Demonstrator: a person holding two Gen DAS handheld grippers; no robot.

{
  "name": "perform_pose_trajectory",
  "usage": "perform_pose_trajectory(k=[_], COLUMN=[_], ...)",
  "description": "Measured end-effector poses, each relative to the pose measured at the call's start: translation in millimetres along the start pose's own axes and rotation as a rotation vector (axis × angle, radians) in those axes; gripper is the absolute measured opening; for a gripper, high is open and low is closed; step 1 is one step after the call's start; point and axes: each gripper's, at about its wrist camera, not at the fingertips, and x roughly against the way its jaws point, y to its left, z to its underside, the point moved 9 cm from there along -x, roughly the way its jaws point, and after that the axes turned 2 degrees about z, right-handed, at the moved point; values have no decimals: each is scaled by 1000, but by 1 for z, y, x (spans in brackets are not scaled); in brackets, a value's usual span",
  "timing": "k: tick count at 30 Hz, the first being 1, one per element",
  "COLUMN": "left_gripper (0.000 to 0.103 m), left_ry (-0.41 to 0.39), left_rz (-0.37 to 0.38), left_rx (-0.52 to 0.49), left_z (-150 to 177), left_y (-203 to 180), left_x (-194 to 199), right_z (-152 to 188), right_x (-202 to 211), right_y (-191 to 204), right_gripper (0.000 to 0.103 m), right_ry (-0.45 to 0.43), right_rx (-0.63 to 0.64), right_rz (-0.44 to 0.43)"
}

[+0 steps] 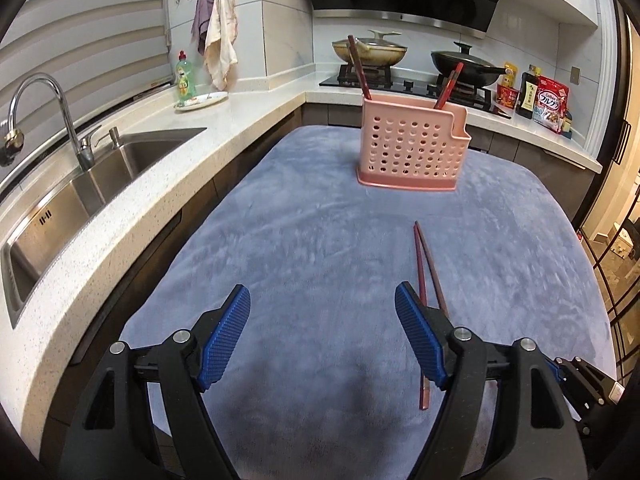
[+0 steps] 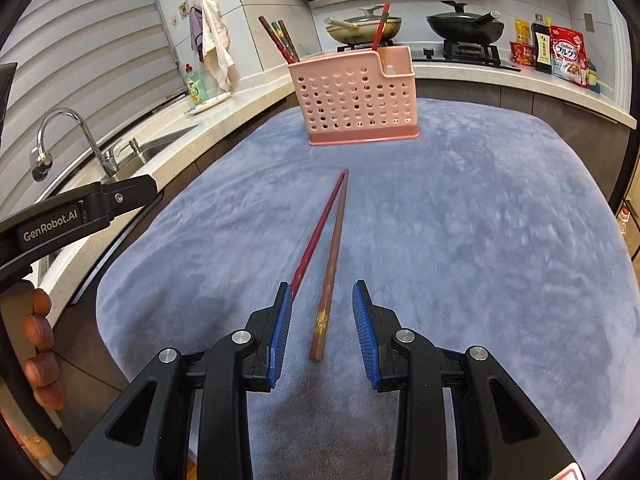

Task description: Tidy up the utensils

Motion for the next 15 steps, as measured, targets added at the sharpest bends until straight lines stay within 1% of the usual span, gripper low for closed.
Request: perform_pose_trajectory(k=[11,14,15], left_gripper=[71,73,74], left_ry=[58,68,72], left_rz=[-12,-13,-12], left_rx=[9,8,6], left_z=[22,26,27], left_y=[7,7,6], left_x=[-15,-17,-18], right_z=[16,19,20], right_x=[-22,-28,-30], right_y=[0,0,0], right_gripper=[31,31,31], right_ry=[43,55,59], right_rx=[-22,-25,-28], right_rz=[8,10,9])
